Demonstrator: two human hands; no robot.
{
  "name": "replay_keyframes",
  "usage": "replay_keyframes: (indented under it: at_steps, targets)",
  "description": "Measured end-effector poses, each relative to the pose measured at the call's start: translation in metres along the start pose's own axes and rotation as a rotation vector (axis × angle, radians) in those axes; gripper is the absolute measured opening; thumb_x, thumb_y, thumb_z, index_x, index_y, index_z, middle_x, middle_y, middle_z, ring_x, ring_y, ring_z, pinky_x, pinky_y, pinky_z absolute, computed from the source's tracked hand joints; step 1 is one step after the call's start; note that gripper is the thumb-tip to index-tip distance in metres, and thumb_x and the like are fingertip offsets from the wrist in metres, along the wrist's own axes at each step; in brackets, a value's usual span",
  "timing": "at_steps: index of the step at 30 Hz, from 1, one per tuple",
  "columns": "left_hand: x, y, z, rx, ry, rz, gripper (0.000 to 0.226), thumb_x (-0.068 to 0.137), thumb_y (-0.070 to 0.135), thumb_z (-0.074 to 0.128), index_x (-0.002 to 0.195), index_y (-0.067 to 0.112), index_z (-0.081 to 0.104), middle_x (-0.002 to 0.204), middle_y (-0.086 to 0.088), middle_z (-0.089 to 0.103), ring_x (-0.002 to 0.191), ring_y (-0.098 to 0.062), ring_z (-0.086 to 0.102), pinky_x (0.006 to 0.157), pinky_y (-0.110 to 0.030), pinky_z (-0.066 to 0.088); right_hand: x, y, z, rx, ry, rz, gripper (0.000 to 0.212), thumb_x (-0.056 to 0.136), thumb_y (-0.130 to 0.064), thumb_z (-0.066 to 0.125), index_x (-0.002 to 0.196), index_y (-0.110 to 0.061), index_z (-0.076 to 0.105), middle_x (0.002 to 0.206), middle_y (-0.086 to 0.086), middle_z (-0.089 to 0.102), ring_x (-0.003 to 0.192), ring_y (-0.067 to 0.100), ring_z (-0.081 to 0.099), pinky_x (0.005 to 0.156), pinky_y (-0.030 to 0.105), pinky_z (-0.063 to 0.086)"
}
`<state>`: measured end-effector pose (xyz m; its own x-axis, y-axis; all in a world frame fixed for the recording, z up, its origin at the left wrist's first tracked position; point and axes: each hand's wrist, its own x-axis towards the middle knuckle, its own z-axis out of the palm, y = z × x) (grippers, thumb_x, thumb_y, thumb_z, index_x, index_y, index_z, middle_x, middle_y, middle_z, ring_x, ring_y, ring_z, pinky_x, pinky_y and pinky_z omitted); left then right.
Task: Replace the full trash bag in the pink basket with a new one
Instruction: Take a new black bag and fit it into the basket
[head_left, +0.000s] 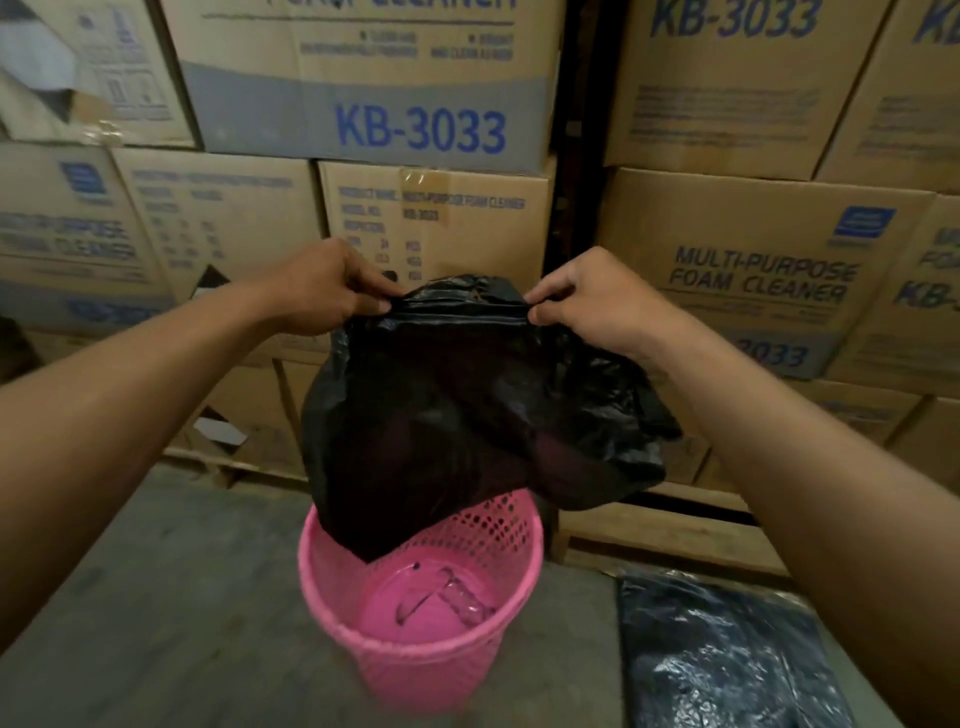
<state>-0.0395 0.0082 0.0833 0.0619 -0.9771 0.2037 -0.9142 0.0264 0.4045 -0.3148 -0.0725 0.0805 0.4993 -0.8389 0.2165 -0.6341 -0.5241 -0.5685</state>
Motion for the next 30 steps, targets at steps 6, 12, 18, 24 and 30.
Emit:
replay_keyframes:
  at_steps: [6, 12, 18, 24, 30]
  targets:
    - [-0.017, -0.036, -0.004, 0.005, 0.009, -0.067, 0.031, 0.09, 0.013, 0.068, 0.119, 0.024, 0.071, 0.119, 0.002, 0.07, 0.11, -0.013, 0.056, 0.096, -0.027, 0.038, 0.015, -0.017, 0.042, 0.1, -0.009, -0.008, 0.019, 0.09, -0.019, 0.074, 0.109, -0.018, 0.079, 0.113, -0.002, 0.073, 0.111, 0.011, 0.062, 0.094, 0.025, 0.043]
    - [-0.025, -0.053, -0.015, -0.021, 0.048, -0.105, 0.031, 0.091, 0.01, 0.066, 0.119, 0.024, 0.071, 0.109, 0.007, 0.07, 0.105, -0.009, 0.057, 0.093, -0.025, 0.038, 0.025, -0.039, 0.061, 0.177, -0.021, 0.007, 0.019, 0.089, -0.02, 0.076, 0.107, -0.02, 0.079, 0.101, -0.006, 0.073, 0.098, 0.008, 0.065, 0.09, 0.025, 0.049]
    - [-0.027, -0.056, -0.019, -0.072, 0.078, -0.123, 0.03, 0.092, 0.013, 0.065, 0.119, 0.025, 0.071, 0.114, 0.003, 0.072, 0.108, -0.014, 0.061, 0.096, -0.031, 0.043, 0.032, -0.046, 0.06, 0.36, 0.047, 0.058, 0.015, 0.087, -0.016, 0.077, 0.101, -0.02, 0.078, 0.091, -0.01, 0.07, 0.089, 0.002, 0.061, 0.077, 0.019, 0.043]
    - [-0.025, -0.052, -0.034, -0.084, 0.135, -0.14, 0.03, 0.091, 0.015, 0.066, 0.117, 0.028, 0.071, 0.116, 0.005, 0.068, 0.115, -0.015, 0.055, 0.104, -0.033, 0.038, 0.03, -0.036, 0.062, 0.493, 0.07, 0.129, 0.012, 0.087, -0.014, 0.077, 0.095, -0.022, 0.079, 0.093, -0.003, 0.075, 0.092, 0.012, 0.068, 0.074, 0.025, 0.05]
    - [-0.026, -0.061, -0.016, -0.093, 0.089, -0.116, 0.029, 0.092, 0.015, 0.066, 0.118, 0.027, 0.071, 0.111, 0.009, 0.07, 0.108, -0.01, 0.058, 0.093, -0.025, 0.039, 0.035, -0.024, 0.078, 0.444, 0.048, 0.171, 0.012, 0.087, -0.014, 0.077, 0.097, -0.021, 0.079, 0.101, -0.002, 0.074, 0.104, 0.013, 0.066, 0.09, 0.035, 0.054]
